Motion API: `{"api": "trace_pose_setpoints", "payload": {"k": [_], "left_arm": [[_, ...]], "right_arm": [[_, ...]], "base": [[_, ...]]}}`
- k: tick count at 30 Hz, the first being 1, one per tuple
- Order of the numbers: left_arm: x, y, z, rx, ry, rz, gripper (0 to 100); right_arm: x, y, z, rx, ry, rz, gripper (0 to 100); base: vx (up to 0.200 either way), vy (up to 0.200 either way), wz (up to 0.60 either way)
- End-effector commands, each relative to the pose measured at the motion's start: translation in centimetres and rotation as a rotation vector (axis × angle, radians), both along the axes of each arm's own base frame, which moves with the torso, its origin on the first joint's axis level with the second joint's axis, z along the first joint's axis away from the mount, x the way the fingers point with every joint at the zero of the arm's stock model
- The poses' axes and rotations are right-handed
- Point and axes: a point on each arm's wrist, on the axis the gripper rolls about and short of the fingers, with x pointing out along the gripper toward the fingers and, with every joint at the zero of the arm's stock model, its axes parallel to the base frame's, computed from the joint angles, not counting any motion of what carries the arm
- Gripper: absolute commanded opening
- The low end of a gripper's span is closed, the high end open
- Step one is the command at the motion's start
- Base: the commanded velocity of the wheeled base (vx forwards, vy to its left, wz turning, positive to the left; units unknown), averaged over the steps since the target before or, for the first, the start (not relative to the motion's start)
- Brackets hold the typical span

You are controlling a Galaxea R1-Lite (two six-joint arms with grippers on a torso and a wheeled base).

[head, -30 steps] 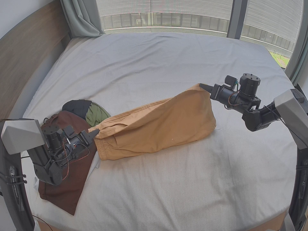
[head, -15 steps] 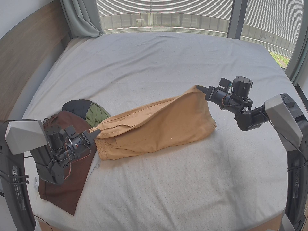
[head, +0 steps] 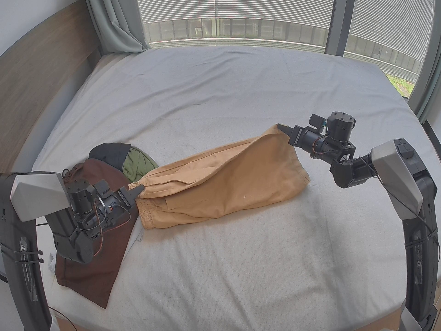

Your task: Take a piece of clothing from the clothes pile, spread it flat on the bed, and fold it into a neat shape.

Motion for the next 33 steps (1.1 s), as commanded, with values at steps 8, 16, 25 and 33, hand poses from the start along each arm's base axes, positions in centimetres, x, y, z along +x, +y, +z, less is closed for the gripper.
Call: {"api": "trace_pose_setpoints", "payload": {"k": [8, 16, 25, 33], "left_arm": [[1.4, 1.2, -0.5, 0.005, -0.023, 0.076, 100], [1.6, 1.1, -0.1, 0.004, -0.039, 0.105, 100], [1.4, 1.0, 0.1, 0.003, -0.037, 0.101, 100], [0.8, 0.8, 1.9, -0.003, -0.070, 0.087, 100]], "right_arm": [[0.7, 0.1, -0.4, -0.001, 0.009, -0.033, 100], [0.4, 0.4, -0.2, 0.000, 0.013, -0.030, 100], [-0.8, 0.5, -0.8, -0.011, 0.060, -0.030, 100], [-2.7, 0.3, -0.5, -0.019, 0.093, -0.024, 100]], "base": [[0.000, 0.000, 0.00], [0.000, 0.000, 0.00], [0.000, 0.000, 0.00], [0.000, 0.000, 0.00]]}}
